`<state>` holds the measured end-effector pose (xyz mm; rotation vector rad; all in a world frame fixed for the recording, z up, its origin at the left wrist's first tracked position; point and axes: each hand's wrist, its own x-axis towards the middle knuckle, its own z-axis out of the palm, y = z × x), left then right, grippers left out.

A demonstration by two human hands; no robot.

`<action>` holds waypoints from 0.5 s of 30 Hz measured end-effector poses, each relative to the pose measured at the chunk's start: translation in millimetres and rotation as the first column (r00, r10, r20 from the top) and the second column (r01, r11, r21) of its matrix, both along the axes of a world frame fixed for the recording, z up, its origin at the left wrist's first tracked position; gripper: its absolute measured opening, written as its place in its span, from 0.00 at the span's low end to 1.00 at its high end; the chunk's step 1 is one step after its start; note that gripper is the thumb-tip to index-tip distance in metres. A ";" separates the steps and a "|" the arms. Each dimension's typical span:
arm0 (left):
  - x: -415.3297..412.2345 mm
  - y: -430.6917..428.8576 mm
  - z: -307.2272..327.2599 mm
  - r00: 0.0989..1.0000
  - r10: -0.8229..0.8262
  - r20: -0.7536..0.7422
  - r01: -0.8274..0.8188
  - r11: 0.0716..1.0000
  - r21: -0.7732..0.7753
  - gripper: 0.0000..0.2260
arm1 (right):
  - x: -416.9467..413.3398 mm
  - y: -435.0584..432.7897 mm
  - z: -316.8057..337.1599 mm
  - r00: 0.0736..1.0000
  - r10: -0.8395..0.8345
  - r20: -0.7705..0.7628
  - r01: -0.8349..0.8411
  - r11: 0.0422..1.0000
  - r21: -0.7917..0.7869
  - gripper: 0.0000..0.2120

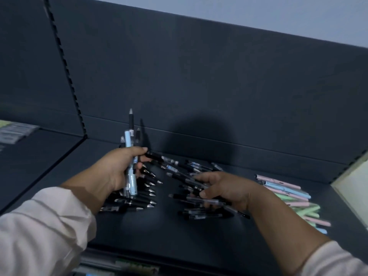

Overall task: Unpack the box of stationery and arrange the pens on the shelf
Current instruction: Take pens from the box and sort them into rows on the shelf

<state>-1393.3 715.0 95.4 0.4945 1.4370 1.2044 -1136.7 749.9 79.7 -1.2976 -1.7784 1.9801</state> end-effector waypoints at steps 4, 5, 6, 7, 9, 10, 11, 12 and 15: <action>-41.2 -5.1 -4.8 0.992 0.126 -0.011 -0.126 0.992 -0.011 0.06 | -11.2 6.3 -0.1 0.999 0.004 -0.039 -0.005 1.000 -0.031 0.19; -50.1 -7.2 -6.9 0.988 0.150 -0.030 -0.150 0.988 -0.018 0.06 | -15.3 8.1 -0.2 0.999 0.011 -0.052 -0.014 0.999 -0.043 0.19; -57.9 -8.9 -9.4 0.984 0.169 -0.052 -0.171 0.985 -0.028 0.06 | -19.5 9.7 -0.5 0.998 0.011 -0.065 -0.015 0.998 -0.060 0.19; -64.1 -11.0 -11.7 0.981 0.178 -0.078 -0.181 0.983 -0.038 0.06 | -23.7 11.7 -1.2 0.997 0.009 -0.079 -0.015 0.997 -0.075 0.19; -72.4 -15.1 -16.6 0.973 0.174 -0.149 -0.185 0.981 -0.060 0.05 | -32.2 14.8 -2.9 0.996 0.019 -0.093 -0.027 0.996 -0.088 0.19; -74.4 -16.3 -18.9 0.965 0.176 -0.192 -0.191 0.980 -0.061 0.04 | -36.3 15.8 -3.3 0.995 0.026 -0.098 -0.035 0.995 -0.088 0.19; -74.8 -17.7 -20.2 0.953 0.186 -0.237 -0.203 0.978 -0.049 0.05 | -40.0 16.8 -3.9 0.994 0.033 -0.108 -0.042 0.995 -0.088 0.19; -74.6 -18.3 -20.8 0.936 0.207 -0.284 -0.223 0.974 -0.026 0.06 | -43.3 17.6 -4.9 0.992 0.035 -0.121 -0.046 0.995 -0.088 0.19; -66.1 -18.4 -11.8 0.877 0.308 -0.369 -0.288 0.951 0.110 0.07 | -50.5 18.2 -6.4 0.987 0.016 -0.159 -0.030 0.996 -0.089 0.21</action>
